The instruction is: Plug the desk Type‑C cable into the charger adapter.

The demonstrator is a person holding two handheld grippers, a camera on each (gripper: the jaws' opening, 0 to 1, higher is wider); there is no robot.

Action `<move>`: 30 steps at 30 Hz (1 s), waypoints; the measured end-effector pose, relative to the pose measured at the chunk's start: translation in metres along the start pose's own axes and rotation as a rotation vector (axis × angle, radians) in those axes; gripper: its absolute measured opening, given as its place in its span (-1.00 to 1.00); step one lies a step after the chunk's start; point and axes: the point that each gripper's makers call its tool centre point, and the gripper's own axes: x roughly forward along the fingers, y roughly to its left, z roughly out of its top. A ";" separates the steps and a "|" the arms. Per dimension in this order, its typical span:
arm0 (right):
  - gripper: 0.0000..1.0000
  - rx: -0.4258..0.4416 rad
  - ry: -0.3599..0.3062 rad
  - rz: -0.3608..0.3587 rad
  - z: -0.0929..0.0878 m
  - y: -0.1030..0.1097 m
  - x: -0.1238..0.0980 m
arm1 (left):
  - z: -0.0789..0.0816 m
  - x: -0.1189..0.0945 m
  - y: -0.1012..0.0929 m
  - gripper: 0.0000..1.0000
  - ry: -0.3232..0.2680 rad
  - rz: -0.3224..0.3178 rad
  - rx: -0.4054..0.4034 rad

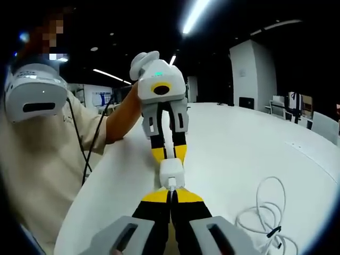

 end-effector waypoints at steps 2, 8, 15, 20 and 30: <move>-0.92 -0.001 0.003 0.000 0.000 0.000 0.001 | 0.000 0.000 0.000 -0.78 0.006 0.000 -0.002; -0.92 0.005 0.004 -0.004 -0.001 0.000 0.001 | 0.001 0.001 -0.001 -0.78 0.057 -0.001 0.007; -0.92 0.001 0.013 -0.012 -0.003 0.002 0.002 | 0.002 0.003 -0.001 -0.78 0.137 0.008 0.030; -0.92 0.002 -0.003 -0.024 -0.002 0.000 0.001 | 0.001 0.003 -0.001 -0.78 0.175 0.003 0.001; -0.91 -0.012 0.016 -0.025 -0.004 0.001 0.003 | 0.004 0.007 -0.002 -0.78 0.249 -0.016 -0.010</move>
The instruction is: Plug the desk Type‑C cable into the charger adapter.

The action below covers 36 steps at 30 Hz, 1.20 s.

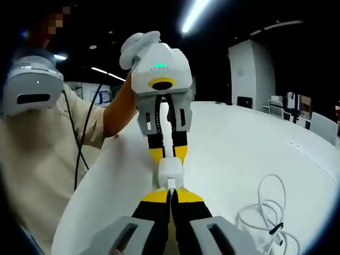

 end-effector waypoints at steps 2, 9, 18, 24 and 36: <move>-0.92 0.000 -0.001 0.000 0.001 0.000 -0.001 | -0.001 0.000 0.000 -0.78 0.007 0.000 -0.008; -0.92 -0.012 0.027 -0.002 0.003 -0.002 -0.002 | -0.001 0.001 0.000 -0.78 0.061 0.001 -0.024; -0.93 0.006 0.043 0.009 0.001 -0.001 -0.002 | -0.003 0.001 -0.001 -0.79 0.130 -0.017 -0.039; -0.94 -0.006 0.053 0.016 0.003 0.002 -0.005 | -0.002 -0.002 -0.004 -0.79 0.161 -0.014 -0.036; -0.90 -0.029 0.021 0.006 0.002 0.015 -0.004 | -0.006 -0.005 -0.009 -0.77 0.112 0.033 -0.017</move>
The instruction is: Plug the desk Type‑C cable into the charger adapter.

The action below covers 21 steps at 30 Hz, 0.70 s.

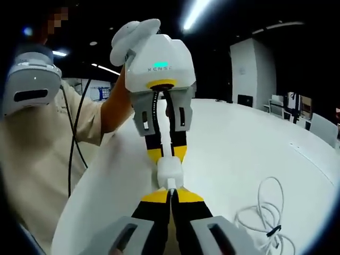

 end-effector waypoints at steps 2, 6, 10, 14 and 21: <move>-0.89 0.008 -0.002 0.003 0.000 0.001 0.000 | -0.002 0.000 0.006 -0.77 -0.014 0.017 0.027; -0.82 -0.002 0.029 -0.024 -0.010 -0.004 0.002 | -0.002 -0.002 0.012 -0.76 -0.095 0.059 0.045; -0.75 -0.005 0.006 -0.034 -0.005 -0.004 0.002 | -0.004 -0.006 0.019 -0.66 -0.155 0.107 0.034; -0.63 -0.021 -0.003 -0.040 0.001 -0.001 0.002 | -0.008 -0.017 0.020 -0.57 -0.235 0.135 0.011; -0.49 -0.029 -0.014 -0.061 0.005 -0.002 0.002 | 0.001 -0.034 0.023 -0.40 -0.406 0.176 -0.034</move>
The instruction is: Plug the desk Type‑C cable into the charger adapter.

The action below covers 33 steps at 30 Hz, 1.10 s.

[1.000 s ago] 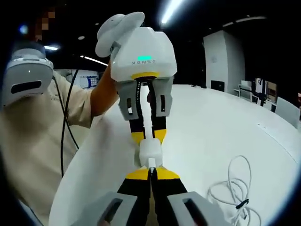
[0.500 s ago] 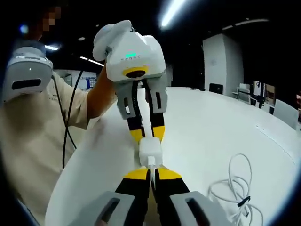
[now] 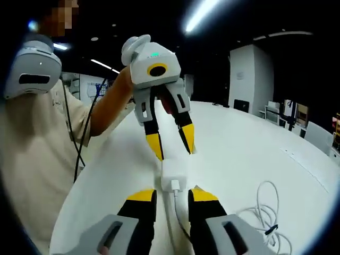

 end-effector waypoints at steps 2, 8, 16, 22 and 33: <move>-0.46 0.016 -0.021 -0.022 0.005 -0.001 0.000 | 0.005 -0.006 0.002 -0.42 -0.061 0.003 -0.031; -0.35 0.018 -0.103 -0.089 0.028 -0.003 -0.006 | 0.019 -0.019 0.016 -0.19 -0.186 0.101 0.022; -0.35 0.001 -0.159 -0.203 0.052 -0.022 -0.022 | 0.029 -0.057 0.039 -0.09 -0.384 0.282 -0.051; -0.23 0.000 -0.217 -0.276 0.069 -0.032 -0.036 | 0.023 -0.094 0.071 -0.06 -0.479 0.489 -0.162; -0.20 0.050 -0.310 -0.444 0.072 -0.059 -0.070 | 0.015 -0.132 0.084 0.10 -0.552 0.705 -0.160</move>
